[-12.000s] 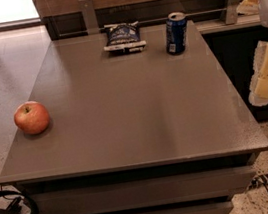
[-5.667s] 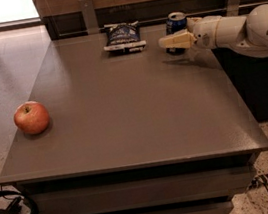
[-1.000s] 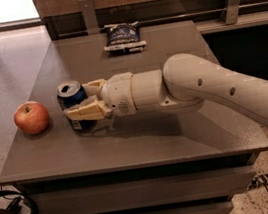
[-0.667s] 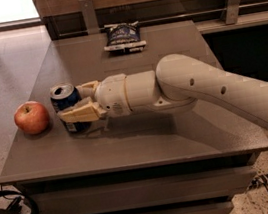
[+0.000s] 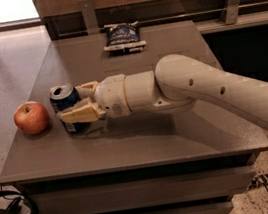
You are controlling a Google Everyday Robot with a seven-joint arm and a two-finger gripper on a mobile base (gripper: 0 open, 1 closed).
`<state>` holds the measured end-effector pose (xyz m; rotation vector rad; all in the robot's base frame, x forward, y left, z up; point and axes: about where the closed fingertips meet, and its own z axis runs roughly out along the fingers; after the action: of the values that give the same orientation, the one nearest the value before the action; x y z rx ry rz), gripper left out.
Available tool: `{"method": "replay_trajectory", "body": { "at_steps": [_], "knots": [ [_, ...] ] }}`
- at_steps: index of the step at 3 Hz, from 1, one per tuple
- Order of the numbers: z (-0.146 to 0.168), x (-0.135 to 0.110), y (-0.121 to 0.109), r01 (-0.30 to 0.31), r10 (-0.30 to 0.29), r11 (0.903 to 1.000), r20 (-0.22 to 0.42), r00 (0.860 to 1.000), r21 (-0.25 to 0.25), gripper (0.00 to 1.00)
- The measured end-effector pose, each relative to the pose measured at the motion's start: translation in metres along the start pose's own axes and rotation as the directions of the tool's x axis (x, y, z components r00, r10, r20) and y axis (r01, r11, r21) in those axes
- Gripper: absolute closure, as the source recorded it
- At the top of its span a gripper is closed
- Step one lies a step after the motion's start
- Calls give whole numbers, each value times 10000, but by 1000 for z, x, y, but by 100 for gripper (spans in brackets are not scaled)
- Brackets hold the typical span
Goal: Move pepsi can near apple
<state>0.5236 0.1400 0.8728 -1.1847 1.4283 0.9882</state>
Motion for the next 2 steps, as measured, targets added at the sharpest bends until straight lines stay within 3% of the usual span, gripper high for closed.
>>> {"method": "replay_trajectory", "body": {
  "at_steps": [2],
  "knots": [
    [3, -1, 3, 26, -26, 10000, -1, 10000, -70, 14]
  ]
}}
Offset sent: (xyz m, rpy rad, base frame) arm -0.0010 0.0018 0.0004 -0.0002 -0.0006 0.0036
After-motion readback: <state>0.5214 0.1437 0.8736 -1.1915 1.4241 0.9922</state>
